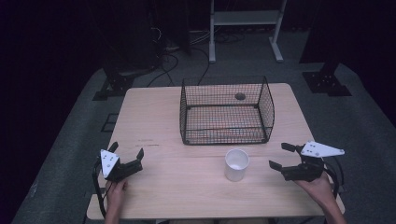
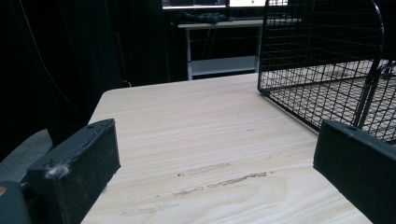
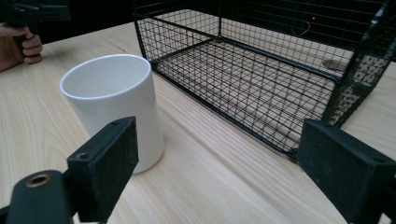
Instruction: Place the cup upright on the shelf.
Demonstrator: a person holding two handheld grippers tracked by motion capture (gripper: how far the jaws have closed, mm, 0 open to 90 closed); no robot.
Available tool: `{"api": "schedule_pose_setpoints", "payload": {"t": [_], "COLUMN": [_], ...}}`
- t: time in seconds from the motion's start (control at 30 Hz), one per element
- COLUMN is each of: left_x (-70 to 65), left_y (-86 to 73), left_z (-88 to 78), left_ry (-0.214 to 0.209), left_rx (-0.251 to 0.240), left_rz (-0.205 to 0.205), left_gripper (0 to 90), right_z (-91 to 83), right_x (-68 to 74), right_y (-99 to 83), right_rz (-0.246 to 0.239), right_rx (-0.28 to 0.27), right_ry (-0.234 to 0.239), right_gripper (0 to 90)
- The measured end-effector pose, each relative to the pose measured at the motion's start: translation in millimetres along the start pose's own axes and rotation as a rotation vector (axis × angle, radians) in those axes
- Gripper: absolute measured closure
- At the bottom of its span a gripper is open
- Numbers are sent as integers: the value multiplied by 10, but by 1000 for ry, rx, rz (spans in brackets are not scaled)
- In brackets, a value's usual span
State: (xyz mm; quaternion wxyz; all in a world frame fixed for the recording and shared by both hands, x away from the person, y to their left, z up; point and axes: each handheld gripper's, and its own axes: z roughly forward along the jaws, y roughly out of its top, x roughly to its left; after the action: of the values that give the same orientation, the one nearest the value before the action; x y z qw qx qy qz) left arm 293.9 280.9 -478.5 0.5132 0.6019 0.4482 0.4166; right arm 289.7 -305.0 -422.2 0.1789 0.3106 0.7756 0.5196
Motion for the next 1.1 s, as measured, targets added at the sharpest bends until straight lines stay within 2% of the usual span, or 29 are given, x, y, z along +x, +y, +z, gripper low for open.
{"api": "schedule_pose_setpoints", "payload": {"t": [0.33, 0.6, 0.73, 0.97, 1.1], "left_x": [2, 4, 12, 9, 12], "left_y": [0, 0, -1, -1, -1], "left_z": [1, 0, -2, -3, -3], "left_ry": [-2, -3, -5, -6, -5], "left_rx": [-1, -2, -4, -4, -4], "left_rz": [-2, -2, -8, -5, -8], "left_gripper": [0, 0, 0, 0, 0], "right_z": [96, 231, 267, 367, 406], "right_x": [117, 256, 284, 342, 384], "right_y": [82, 166, 196, 182, 179], "right_rz": [-19, -56, -53, -61, -80], "right_rx": [-3, 26, 21, 38, 42], "right_ry": [70, 135, 161, 190, 188], "right_gripper": [94, 76, 69, 55, 55]}}
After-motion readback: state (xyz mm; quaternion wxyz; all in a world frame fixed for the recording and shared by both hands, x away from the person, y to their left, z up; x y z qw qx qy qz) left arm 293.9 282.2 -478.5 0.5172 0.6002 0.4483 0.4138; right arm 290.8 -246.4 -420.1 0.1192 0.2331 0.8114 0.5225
